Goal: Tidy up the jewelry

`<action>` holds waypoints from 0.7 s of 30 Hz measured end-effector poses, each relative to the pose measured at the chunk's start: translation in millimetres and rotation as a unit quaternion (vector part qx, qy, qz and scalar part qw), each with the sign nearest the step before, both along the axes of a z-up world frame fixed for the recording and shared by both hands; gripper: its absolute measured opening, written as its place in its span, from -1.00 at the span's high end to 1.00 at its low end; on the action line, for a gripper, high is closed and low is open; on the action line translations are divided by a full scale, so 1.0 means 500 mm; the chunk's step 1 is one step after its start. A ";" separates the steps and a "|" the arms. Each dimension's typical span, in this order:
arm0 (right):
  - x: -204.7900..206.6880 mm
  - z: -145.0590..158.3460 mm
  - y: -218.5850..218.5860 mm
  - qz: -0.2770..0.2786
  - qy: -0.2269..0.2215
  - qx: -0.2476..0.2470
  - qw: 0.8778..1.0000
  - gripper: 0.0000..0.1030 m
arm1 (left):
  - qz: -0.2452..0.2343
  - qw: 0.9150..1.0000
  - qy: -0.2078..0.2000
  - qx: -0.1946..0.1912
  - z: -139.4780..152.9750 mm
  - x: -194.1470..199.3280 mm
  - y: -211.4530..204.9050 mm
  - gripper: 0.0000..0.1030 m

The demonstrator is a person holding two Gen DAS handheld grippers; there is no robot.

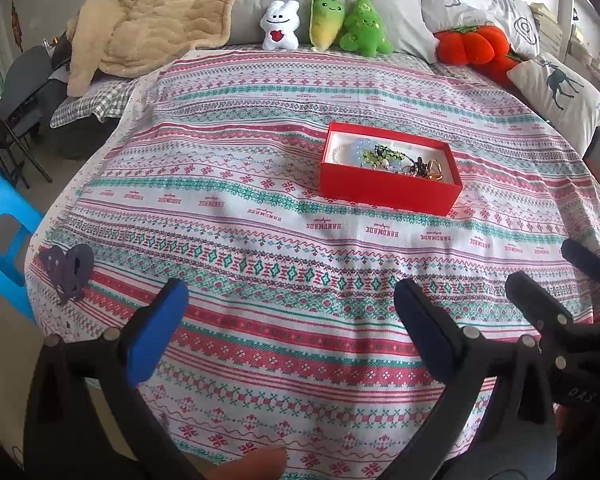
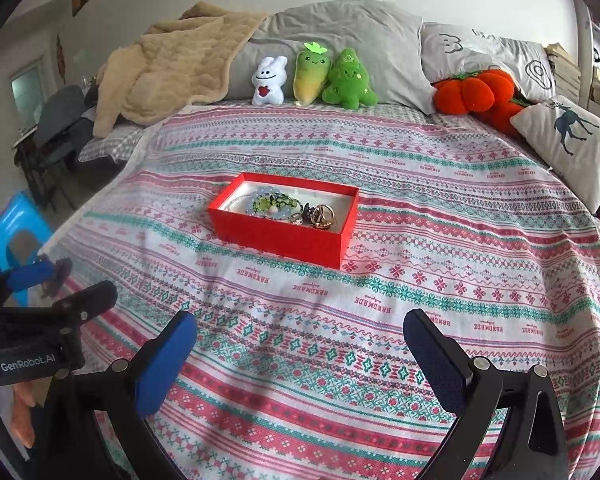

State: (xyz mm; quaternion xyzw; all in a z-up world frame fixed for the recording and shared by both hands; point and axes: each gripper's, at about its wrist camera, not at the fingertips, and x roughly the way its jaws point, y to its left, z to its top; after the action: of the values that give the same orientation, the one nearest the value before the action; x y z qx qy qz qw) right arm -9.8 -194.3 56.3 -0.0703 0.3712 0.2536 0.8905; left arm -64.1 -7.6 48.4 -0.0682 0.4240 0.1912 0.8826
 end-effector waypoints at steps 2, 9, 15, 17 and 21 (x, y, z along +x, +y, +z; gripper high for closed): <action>0.001 0.000 0.000 -0.001 0.000 -0.001 1.000 -1.00 | -0.001 1.000 -0.001 -0.001 0.000 0.001 -0.001 -0.98; 0.009 -0.004 -0.003 -0.010 0.003 -0.001 1.000 -1.00 | -0.003 1.000 -0.003 0.000 -0.001 0.005 -0.009 -0.98; 0.010 -0.007 -0.003 -0.013 0.003 -0.003 1.000 -1.00 | -0.004 1.000 -0.002 -0.002 -0.002 0.007 -0.011 -0.98; 0.009 -0.007 -0.002 -0.014 0.003 -0.004 1.000 -1.00 | -0.002 1.000 0.000 -0.003 -0.002 0.007 -0.010 -0.98; 0.009 -0.012 0.001 -0.016 0.001 -0.012 1.000 -1.00 | -0.001 1.000 0.001 -0.003 -0.002 0.007 -0.009 -0.98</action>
State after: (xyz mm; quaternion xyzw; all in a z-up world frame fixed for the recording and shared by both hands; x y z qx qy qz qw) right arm -5.5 -193.8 50.3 -0.0747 0.3763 0.2346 0.8932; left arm -60.6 -12.3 47.4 -0.0702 0.4252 0.1886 0.8825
